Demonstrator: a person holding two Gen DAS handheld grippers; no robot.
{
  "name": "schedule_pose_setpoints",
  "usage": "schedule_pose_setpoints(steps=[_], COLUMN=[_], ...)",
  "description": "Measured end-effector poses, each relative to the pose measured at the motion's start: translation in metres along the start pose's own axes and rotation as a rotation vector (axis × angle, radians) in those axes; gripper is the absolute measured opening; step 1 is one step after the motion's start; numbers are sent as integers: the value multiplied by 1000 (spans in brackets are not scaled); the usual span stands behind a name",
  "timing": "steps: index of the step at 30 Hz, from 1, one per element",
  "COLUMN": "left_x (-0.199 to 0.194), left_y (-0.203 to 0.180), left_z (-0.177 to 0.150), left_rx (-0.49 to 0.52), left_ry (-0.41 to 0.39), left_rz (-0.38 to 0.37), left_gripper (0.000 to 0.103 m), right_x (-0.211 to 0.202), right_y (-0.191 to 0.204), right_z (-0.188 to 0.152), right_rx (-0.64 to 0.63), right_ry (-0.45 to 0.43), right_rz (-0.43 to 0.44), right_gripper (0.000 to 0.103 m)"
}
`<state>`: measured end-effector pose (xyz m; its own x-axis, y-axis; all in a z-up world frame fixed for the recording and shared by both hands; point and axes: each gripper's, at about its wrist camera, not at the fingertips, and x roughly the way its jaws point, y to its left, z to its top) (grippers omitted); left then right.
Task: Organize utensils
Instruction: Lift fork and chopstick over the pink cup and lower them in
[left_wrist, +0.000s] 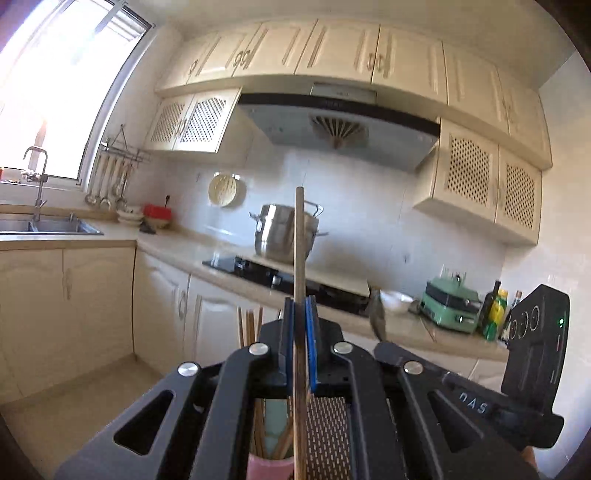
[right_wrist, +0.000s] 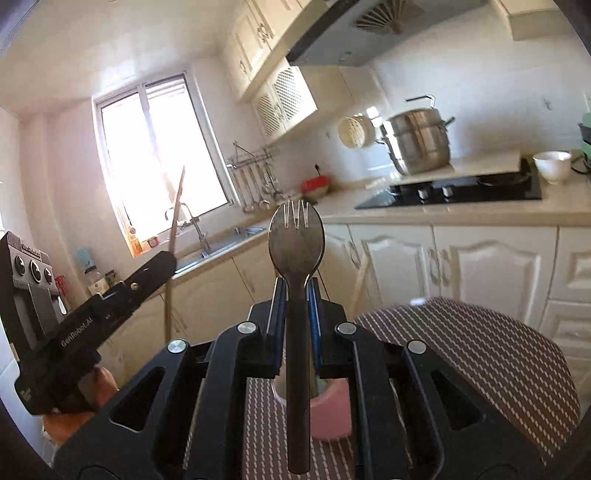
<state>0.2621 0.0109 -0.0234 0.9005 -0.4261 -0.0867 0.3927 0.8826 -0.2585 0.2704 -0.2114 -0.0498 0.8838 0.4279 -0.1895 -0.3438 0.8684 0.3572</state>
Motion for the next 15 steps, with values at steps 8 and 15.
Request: schedule_pose_setpoints(steps=[8, 15], left_x=[40, 73], left_y=[14, 24], left_z=[4, -13], left_rx=[-41, -50], left_ry=[-71, -101], left_rz=[-13, -8], left_gripper=[5, 5], right_x=[42, 69], right_y=[7, -8], right_z=[5, -9], right_rx=[-14, 0], right_ry=[-46, -14], right_rz=[18, 1], right_gripper=[12, 12])
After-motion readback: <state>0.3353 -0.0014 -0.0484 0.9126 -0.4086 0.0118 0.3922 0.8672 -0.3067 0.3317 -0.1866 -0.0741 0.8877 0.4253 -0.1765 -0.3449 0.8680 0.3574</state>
